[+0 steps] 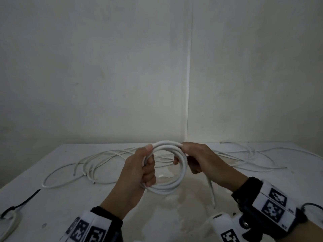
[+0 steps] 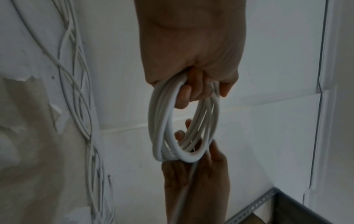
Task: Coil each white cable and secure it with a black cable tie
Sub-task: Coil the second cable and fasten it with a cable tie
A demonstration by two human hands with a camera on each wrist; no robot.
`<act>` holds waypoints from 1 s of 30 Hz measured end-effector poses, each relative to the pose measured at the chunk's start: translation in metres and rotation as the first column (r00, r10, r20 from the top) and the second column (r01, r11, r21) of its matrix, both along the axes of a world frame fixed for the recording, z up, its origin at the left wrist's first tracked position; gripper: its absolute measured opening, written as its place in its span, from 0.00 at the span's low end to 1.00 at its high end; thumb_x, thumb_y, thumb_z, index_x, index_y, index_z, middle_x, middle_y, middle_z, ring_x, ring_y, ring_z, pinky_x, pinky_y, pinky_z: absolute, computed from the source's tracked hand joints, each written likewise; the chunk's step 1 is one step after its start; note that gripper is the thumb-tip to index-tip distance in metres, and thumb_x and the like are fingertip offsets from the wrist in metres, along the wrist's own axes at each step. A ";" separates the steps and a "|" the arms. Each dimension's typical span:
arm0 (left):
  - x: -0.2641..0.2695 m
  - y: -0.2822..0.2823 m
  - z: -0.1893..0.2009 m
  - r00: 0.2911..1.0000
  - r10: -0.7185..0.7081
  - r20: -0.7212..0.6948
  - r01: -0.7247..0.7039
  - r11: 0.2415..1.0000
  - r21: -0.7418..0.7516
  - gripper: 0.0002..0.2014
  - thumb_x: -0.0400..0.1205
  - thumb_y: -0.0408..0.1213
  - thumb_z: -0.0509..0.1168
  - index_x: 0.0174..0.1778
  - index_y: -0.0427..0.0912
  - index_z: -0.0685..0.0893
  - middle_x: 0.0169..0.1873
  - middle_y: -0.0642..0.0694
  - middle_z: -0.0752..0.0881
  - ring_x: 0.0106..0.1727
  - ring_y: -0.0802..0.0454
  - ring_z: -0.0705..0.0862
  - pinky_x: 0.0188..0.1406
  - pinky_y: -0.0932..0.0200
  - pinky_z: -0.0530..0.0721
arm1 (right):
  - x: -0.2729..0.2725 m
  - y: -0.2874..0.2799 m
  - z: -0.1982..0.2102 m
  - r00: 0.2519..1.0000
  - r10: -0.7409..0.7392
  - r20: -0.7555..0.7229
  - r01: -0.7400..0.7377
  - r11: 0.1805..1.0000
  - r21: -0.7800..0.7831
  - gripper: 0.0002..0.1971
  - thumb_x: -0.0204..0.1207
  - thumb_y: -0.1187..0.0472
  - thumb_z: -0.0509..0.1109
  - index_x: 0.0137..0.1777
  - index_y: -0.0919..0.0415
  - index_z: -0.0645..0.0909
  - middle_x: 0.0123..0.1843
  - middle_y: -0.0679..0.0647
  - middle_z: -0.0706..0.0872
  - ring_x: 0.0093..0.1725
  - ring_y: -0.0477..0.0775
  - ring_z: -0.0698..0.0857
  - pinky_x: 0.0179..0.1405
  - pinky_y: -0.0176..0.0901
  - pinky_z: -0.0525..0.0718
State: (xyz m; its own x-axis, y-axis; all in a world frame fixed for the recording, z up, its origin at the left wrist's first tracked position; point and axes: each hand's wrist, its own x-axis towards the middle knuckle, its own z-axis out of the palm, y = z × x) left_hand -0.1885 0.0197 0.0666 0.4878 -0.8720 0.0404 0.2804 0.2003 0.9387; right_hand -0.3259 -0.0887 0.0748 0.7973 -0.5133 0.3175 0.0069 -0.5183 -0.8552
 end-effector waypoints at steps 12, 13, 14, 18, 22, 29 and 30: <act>0.000 0.001 -0.002 0.991 -0.069 -0.112 0.061 0.995 -0.076 0.16 0.72 0.45 0.59 0.19 0.43 0.69 0.11 0.54 0.59 0.09 0.61 0.56 0.10 0.73 0.58 | 0.014 -0.013 -0.012 0.957 -0.289 -0.019 0.282 0.943 -0.175 0.11 0.80 0.63 0.64 0.41 0.67 0.85 0.36 0.55 0.84 0.30 0.38 0.81 0.33 0.23 0.73; 0.001 0.000 -0.002 0.991 -0.062 -0.116 0.054 0.996 -0.075 0.17 0.75 0.44 0.58 0.20 0.42 0.68 0.11 0.54 0.59 0.09 0.61 0.56 0.10 0.73 0.58 | 0.015 -0.008 -0.013 0.975 -0.223 -0.003 0.223 0.975 0.002 0.11 0.80 0.64 0.63 0.39 0.64 0.85 0.35 0.54 0.86 0.31 0.38 0.84 0.34 0.24 0.78; 0.002 0.000 -0.003 0.992 -0.054 -0.116 0.046 0.996 -0.073 0.18 0.78 0.43 0.56 0.22 0.42 0.67 0.11 0.54 0.59 0.09 0.61 0.56 0.10 0.73 0.58 | 0.016 -0.004 -0.012 0.987 -0.158 0.014 0.153 0.973 0.175 0.13 0.81 0.63 0.62 0.39 0.63 0.85 0.35 0.55 0.87 0.34 0.42 0.87 0.37 0.29 0.83; 0.006 -0.002 -0.005 0.994 -0.021 -0.110 0.015 0.998 -0.057 0.20 0.82 0.42 0.52 0.23 0.41 0.66 0.10 0.54 0.59 0.08 0.61 0.56 0.10 0.74 0.59 | 0.017 0.006 -0.008 0.989 -0.051 0.142 -0.023 0.878 0.478 0.18 0.83 0.60 0.56 0.46 0.72 0.83 0.36 0.60 0.86 0.38 0.57 0.88 0.45 0.44 0.88; 0.005 -0.002 -0.006 0.997 -0.002 -0.080 -0.002 0.999 -0.049 0.20 0.82 0.43 0.53 0.24 0.41 0.66 0.11 0.54 0.59 0.09 0.61 0.57 0.10 0.73 0.60 | 0.019 0.010 -0.011 0.983 -0.062 0.175 -0.033 0.870 0.492 0.17 0.83 0.61 0.56 0.46 0.73 0.82 0.35 0.60 0.86 0.32 0.54 0.86 0.35 0.38 0.85; 0.000 -0.002 -0.006 0.993 0.098 0.065 -0.096 0.995 -0.025 0.19 0.83 0.41 0.55 0.25 0.40 0.67 0.12 0.53 0.60 0.12 0.59 0.57 0.11 0.68 0.60 | 0.015 0.015 -0.012 0.988 -0.008 0.153 -0.046 0.936 0.350 0.15 0.69 0.57 0.71 0.51 0.66 0.79 0.35 0.54 0.86 0.34 0.51 0.86 0.36 0.38 0.85; 0.000 -0.002 -0.007 0.992 0.097 0.084 -0.096 0.995 -0.018 0.19 0.83 0.41 0.55 0.25 0.40 0.67 0.12 0.53 0.60 0.12 0.59 0.57 0.12 0.68 0.60 | 0.015 0.015 -0.013 0.989 -0.013 0.148 -0.040 0.937 0.346 0.13 0.69 0.63 0.73 0.52 0.65 0.79 0.34 0.53 0.86 0.33 0.51 0.86 0.35 0.37 0.84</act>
State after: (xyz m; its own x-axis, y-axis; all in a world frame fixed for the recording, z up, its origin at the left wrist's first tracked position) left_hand -0.1889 0.0179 0.0596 0.5640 -0.8201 0.0967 0.1783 0.2353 0.9554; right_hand -0.3109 -0.0733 0.0614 0.7633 -0.6021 0.2343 0.1497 -0.1878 -0.9707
